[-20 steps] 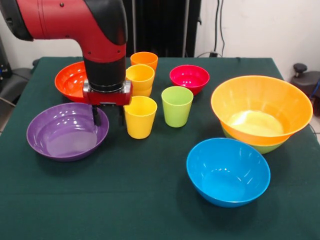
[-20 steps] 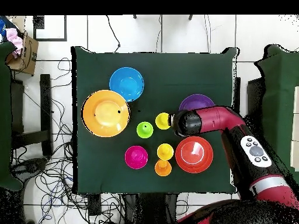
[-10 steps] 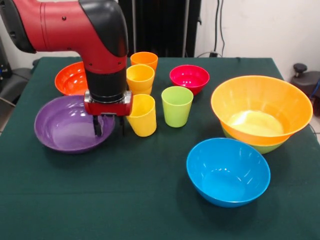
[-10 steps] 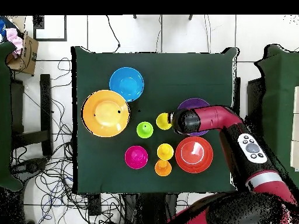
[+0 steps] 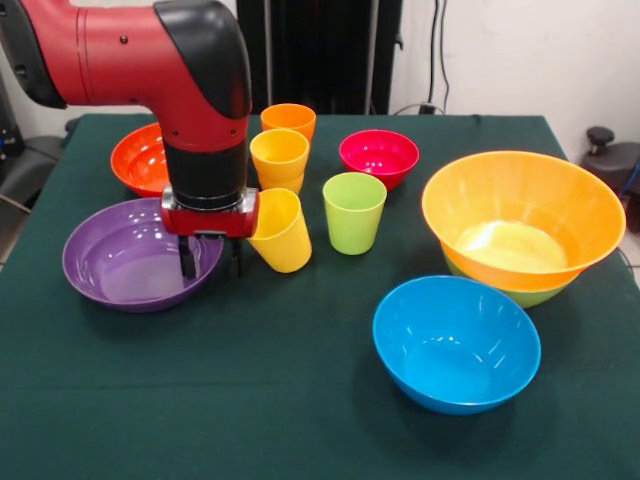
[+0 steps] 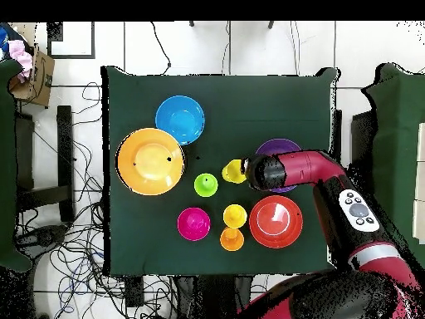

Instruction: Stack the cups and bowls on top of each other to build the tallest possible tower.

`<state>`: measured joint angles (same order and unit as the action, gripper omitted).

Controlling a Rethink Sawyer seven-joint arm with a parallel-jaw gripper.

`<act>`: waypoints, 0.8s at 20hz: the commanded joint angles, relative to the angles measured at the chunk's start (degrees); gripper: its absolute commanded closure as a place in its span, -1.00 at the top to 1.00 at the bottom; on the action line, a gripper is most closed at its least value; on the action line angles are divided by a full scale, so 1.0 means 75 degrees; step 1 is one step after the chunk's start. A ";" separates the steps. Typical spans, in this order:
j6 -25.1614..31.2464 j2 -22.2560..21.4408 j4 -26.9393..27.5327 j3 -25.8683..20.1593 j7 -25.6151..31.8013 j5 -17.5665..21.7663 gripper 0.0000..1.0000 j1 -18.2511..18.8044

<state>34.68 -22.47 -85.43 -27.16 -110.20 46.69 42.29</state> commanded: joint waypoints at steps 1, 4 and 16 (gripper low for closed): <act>-0.0545 0.0458 0.0375 0.0494 0.0563 0.0932 1.00 -0.0350; -0.0653 0.0459 0.0429 0.0561 0.0524 0.1005 -1.00 -0.0414; -0.1164 0.0426 0.0432 0.0657 0.0479 0.1081 -1.00 -0.0496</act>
<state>32.19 -23.08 -84.39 -24.72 -110.20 47.25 40.84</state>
